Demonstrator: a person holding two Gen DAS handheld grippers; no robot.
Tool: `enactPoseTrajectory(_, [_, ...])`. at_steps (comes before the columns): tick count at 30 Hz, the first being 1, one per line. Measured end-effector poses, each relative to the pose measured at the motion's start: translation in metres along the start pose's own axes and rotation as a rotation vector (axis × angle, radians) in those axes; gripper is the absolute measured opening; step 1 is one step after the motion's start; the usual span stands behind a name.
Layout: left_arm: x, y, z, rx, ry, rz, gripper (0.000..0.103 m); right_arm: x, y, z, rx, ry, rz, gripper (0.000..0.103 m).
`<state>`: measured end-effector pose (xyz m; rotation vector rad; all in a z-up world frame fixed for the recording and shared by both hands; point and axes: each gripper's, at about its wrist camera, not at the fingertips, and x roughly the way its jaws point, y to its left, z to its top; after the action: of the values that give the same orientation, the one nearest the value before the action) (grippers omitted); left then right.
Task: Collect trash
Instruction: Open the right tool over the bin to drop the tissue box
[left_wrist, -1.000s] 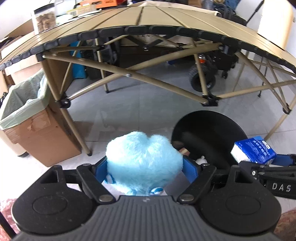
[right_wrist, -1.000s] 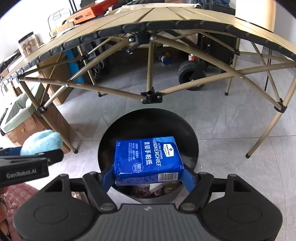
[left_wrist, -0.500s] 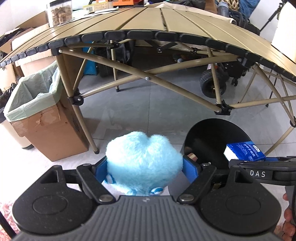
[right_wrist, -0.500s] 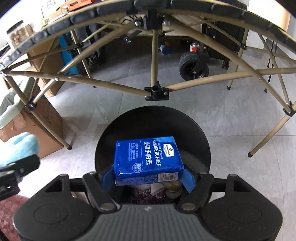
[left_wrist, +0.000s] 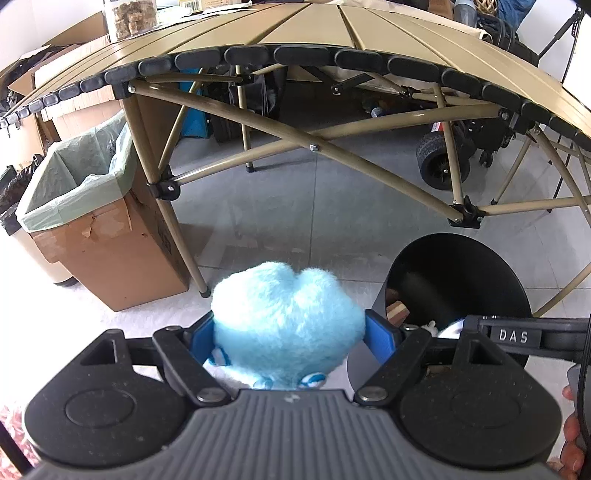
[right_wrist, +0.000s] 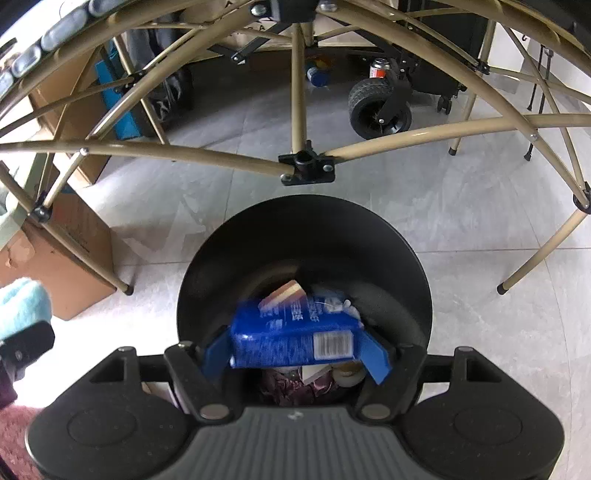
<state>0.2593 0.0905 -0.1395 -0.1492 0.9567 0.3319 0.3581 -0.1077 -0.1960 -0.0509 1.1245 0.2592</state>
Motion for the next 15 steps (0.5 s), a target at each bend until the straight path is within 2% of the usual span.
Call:
enactPoseTrajectory(1, [0.0000,-0.0003,-0.0003,0.002,0.000,-0.001,0.081,-0.0008,-0.0004,0.0005,0.005,-0.005,-0.001,0.075])
enactPoseTrajectory(3, [0.0007,-0.0006,-0.0007,0.005,0.003,-0.003,0.081,-0.0026,-0.0020,0.0009,0.015,-0.015,0.004,0.084])
enactPoseTrajectory(5, [0.0008,-0.0007,-0.0012,0.006,0.005,-0.003,0.081,-0.0036,-0.0019,0.0002,0.018,-0.019,0.007,0.086])
enactPoseTrajectory(15, [0.0009,-0.0030,-0.0019,0.014,0.006,-0.011,0.081,-0.0052,-0.0041,0.0010,0.022,-0.021,0.011,0.087])
